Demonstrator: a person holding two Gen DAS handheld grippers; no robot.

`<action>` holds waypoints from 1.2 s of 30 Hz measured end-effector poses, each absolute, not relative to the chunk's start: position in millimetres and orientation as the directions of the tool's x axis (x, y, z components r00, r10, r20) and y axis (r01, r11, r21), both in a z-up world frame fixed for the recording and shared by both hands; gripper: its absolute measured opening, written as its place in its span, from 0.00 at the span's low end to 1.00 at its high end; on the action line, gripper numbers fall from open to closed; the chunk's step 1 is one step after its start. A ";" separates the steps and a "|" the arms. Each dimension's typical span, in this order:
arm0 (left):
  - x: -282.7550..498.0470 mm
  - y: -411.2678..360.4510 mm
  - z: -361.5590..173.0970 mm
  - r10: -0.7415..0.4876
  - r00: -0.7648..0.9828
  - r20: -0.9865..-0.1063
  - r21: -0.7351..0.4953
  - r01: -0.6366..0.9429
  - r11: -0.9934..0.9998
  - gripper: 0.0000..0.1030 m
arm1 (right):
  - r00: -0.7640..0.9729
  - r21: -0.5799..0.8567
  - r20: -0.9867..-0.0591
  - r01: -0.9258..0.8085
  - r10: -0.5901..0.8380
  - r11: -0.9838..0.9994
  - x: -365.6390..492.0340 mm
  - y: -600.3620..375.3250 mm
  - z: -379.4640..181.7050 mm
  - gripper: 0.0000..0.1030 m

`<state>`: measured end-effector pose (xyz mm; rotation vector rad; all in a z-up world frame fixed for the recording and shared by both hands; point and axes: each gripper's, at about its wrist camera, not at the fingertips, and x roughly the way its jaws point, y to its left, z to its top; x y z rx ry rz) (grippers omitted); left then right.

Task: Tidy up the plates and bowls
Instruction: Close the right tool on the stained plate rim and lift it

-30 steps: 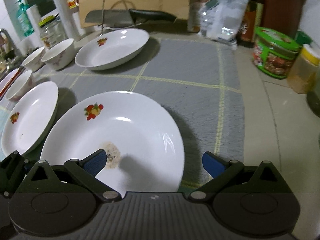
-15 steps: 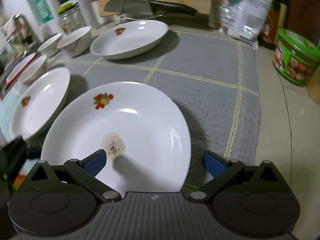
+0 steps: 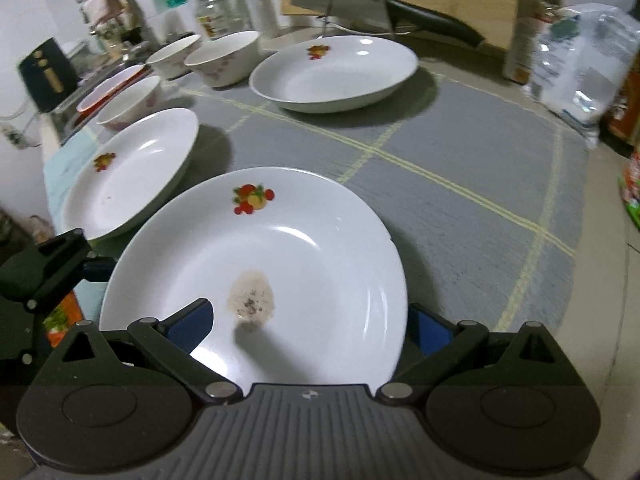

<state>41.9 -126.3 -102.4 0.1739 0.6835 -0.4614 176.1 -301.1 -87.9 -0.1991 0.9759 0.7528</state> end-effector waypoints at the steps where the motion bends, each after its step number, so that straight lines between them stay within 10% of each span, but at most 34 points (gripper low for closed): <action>1: 42.2 -126.3 -102.3 -0.355 0.678 -0.643 0.006 0.468 0.884 1.00 | 0.319 0.177 -0.807 -0.672 0.497 0.719 178.8 -300.5 -87.5 1.00; 36: 53.5 -136.9 -86.5 -0.381 0.661 -0.646 0.060 0.542 0.838 0.99 | 0.180 0.321 -0.748 -0.744 0.639 0.586 208.0 -309.8 -73.9 1.00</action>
